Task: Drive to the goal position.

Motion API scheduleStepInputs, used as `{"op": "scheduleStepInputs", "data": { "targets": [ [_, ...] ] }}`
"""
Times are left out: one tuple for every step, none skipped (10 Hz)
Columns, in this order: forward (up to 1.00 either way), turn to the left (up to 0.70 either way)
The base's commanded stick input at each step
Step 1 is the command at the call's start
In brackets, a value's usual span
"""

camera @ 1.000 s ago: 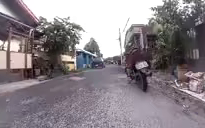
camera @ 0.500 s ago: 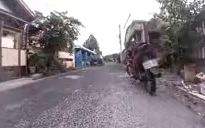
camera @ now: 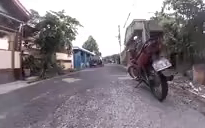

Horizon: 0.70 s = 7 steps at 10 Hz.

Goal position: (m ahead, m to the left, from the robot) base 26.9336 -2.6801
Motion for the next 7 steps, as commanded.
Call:
{"op": "scheduleStepInputs", "data": {
  "targets": [
    [0.70,0.00],
    [0.70,0.00],
    [0.70,0.00],
    [0.70,0.00],
    [0.70,0.00],
    [0.70,0.00],
    [0.70,0.00]
  ]
}}
